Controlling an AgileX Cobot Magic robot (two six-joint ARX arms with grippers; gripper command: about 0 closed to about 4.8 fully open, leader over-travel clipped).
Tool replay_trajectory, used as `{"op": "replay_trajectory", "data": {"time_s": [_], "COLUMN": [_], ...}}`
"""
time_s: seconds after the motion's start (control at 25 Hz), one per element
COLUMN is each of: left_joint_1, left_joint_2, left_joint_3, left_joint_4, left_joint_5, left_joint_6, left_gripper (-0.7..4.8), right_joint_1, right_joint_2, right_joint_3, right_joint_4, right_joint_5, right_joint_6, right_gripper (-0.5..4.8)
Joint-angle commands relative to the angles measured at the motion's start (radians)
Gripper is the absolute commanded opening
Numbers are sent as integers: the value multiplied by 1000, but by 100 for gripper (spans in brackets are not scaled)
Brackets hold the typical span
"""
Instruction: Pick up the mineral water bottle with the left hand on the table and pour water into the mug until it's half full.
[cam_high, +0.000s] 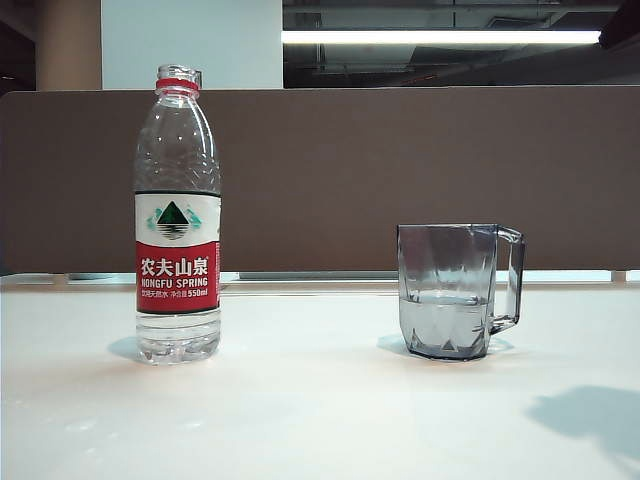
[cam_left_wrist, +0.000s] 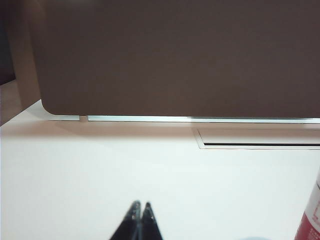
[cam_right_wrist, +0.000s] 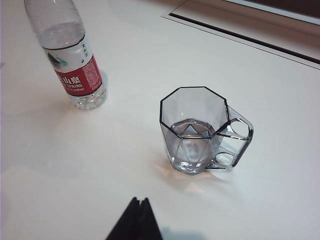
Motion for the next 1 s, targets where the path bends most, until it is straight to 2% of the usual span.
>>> {"op": "replay_trajectory", "data": {"time_s": [0.04,0.72,0.84,1.0], "left_joint_1": [-2,-2,-2,-2], "left_joint_2": [0,0,0,0], "left_joint_3": [3,3,3,3], "left_joint_4": [10,-3,-35,-49], "left_joint_5": [-3,-3,-4,-7], "left_joint_6": [4,-2,-53,-47], "left_gripper": [-5,-5,-5,-5], "right_joint_1": [1,1,1,1], "right_joint_2": [-2,-2,-2,-2], "right_joint_3": [5,5,5,5], "right_joint_4": [18,18,18,18], "right_joint_5": [2,2,2,2], "right_joint_6": [1,1,1,1], "right_gripper": [-1,-1,-1,-1]}}
